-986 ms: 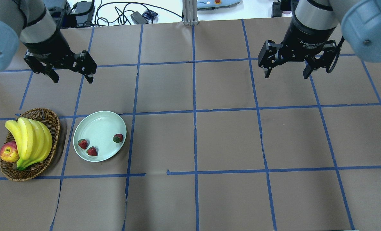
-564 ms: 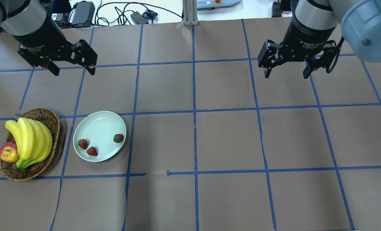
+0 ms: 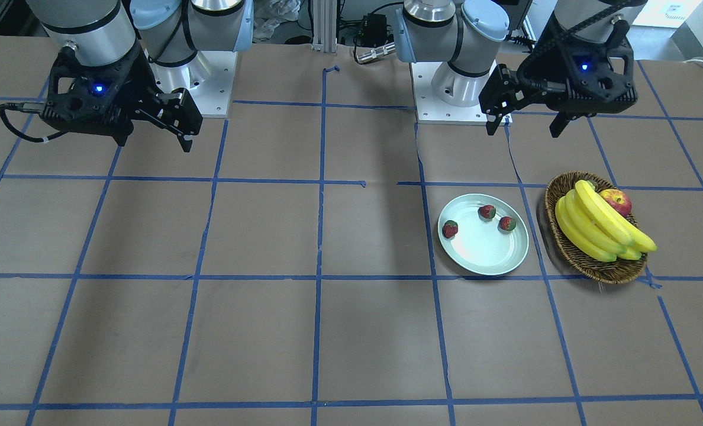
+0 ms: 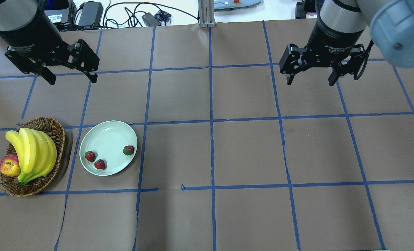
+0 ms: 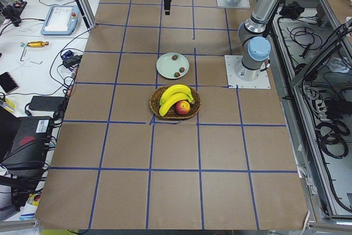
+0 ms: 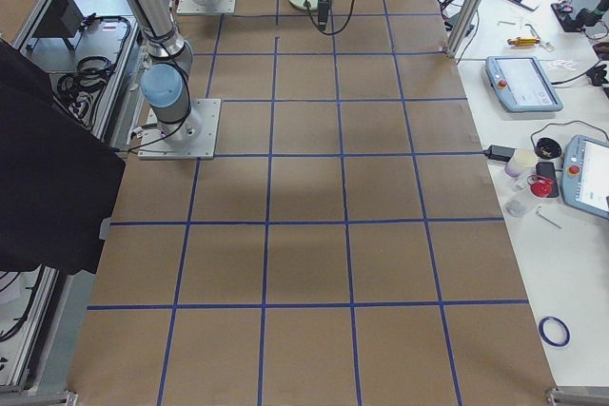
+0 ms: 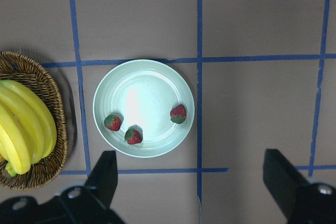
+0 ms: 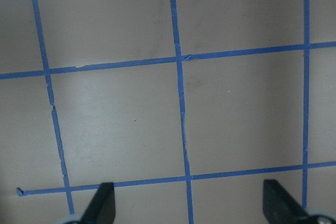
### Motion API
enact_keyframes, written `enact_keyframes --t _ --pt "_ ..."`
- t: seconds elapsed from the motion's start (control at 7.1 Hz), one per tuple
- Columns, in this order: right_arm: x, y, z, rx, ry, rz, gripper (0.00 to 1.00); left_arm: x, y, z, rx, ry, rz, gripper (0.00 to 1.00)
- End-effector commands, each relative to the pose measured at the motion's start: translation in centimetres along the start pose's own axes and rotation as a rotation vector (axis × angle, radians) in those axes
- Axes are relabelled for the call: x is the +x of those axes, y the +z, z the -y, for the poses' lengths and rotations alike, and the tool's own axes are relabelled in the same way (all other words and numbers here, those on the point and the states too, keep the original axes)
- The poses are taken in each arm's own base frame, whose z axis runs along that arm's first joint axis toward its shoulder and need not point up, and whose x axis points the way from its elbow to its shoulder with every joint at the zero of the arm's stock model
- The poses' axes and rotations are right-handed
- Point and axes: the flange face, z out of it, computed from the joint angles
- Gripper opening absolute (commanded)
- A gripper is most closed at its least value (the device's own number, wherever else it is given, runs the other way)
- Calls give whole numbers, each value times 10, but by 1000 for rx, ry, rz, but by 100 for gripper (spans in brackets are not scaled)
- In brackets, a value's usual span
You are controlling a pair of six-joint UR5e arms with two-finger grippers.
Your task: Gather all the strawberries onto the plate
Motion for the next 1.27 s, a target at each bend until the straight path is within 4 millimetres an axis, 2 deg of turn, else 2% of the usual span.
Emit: enact_keyframes --t 0.0,0.14,0.28,0.56,0.99,1.13 --pt "0 0 0 0 0 0 100 0 -5 -8 -80 8 -6 100" --pt "0 0 0 0 0 0 100 0 11 -1 -55 19 -9 100" --pt "0 0 0 0 0 0 100 2 21 7 71 30 0 100" --pt "0 0 0 0 0 1 100 0 13 3 107 107 16 100" --pt "0 0 0 0 0 1 100 3 14 6 72 162 -4 100" --pt "0 0 0 0 0 1 100 4 13 -4 27 167 -14 100"
